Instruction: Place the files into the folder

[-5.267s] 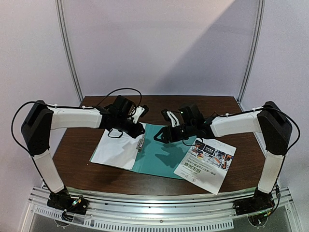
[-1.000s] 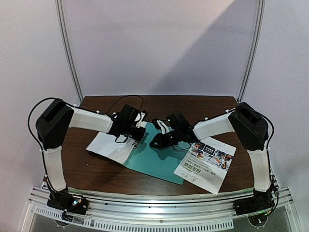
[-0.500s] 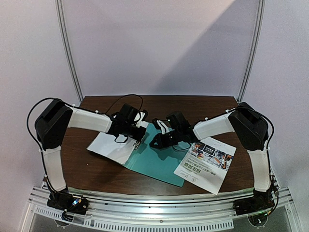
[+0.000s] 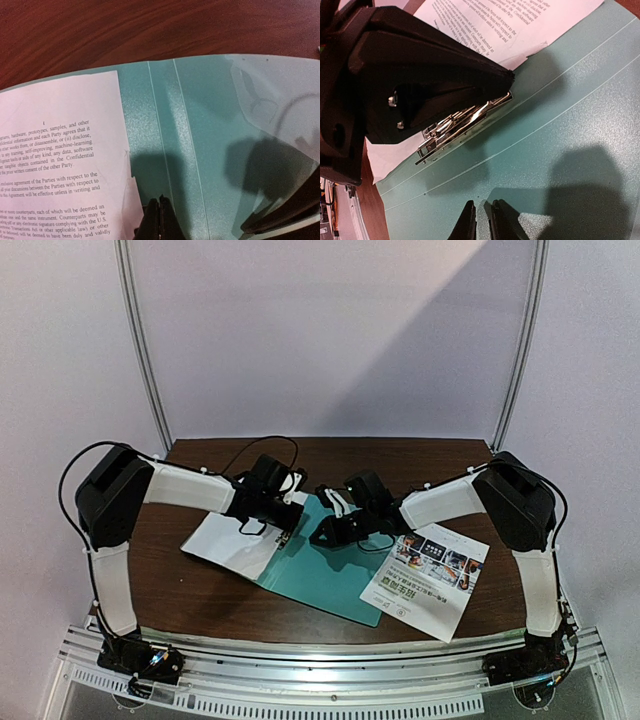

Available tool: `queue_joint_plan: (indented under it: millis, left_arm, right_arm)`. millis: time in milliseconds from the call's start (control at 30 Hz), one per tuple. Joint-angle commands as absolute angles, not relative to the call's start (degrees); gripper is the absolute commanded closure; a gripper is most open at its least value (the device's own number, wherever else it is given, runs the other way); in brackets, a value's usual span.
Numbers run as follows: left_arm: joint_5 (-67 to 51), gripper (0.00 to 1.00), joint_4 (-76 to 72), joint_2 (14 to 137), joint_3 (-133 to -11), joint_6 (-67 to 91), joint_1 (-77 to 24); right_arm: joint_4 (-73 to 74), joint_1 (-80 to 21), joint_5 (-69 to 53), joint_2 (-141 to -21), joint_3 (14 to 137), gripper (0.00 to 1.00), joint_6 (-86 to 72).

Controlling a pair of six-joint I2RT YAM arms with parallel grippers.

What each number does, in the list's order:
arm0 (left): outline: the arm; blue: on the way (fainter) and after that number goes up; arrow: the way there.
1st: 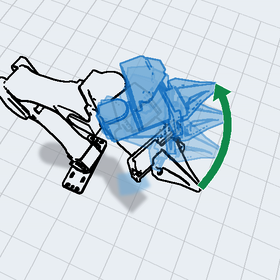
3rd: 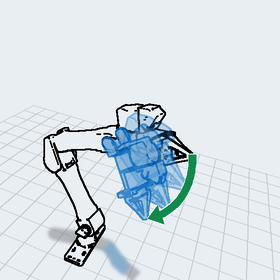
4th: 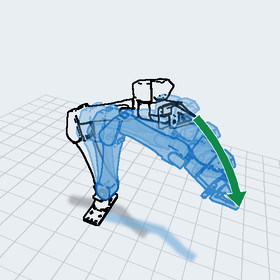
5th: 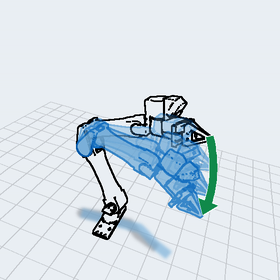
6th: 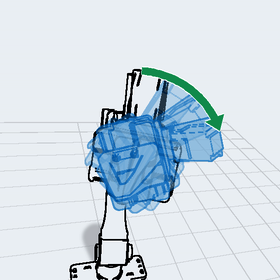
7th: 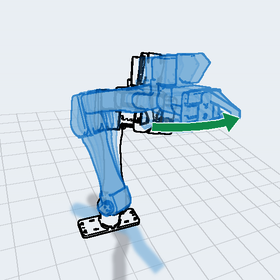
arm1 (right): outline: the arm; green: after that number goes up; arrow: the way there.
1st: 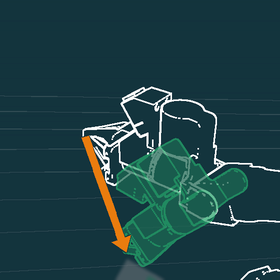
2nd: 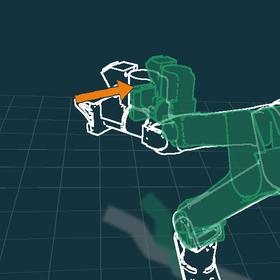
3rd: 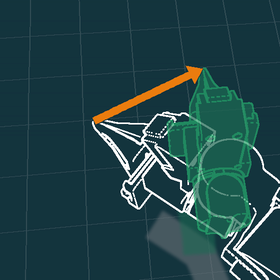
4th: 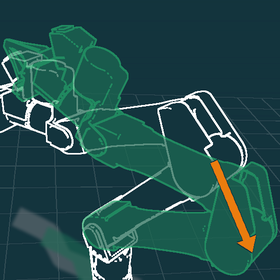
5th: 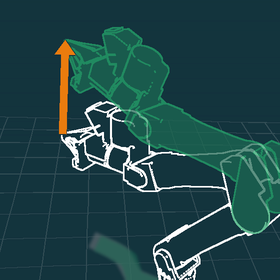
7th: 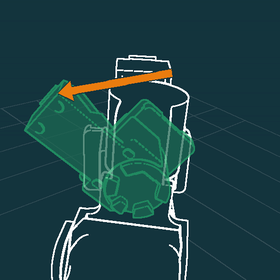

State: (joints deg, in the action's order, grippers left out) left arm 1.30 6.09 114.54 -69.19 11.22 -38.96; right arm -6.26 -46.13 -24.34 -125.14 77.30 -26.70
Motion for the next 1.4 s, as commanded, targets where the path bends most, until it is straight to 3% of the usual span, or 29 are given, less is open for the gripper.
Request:
queue_joint_plan:
  millis: [0,367,1067,1367]
  left_arm:
    - [0.5,1.00,15.8,120.0,-66.6,11.4,-39.7]
    - [-9.9,1.00,13.8,116.1,-65.9,10.9,-40.3]
    - [-10.5,1.00,13.8,113.9,-65.5,11.4,-40.3]
    - [-10.0,0.94,13.7,114.2,-65.8,11.8,-40.3]
  right_arm:
    - [-1.3,-46.4,-23.0,-128.0,76.7,0.89,-26.6]
    - [-1.5,-46.4,-22.9,-128.7,77.1,0.89,-27.2]
    - [-1.3,-46.4,-22.9,-128.3,76.9,0.89,-27.6]
    - [-1.2,-46.4,-22.9,-127.9,76.8,0.89,-27.4]
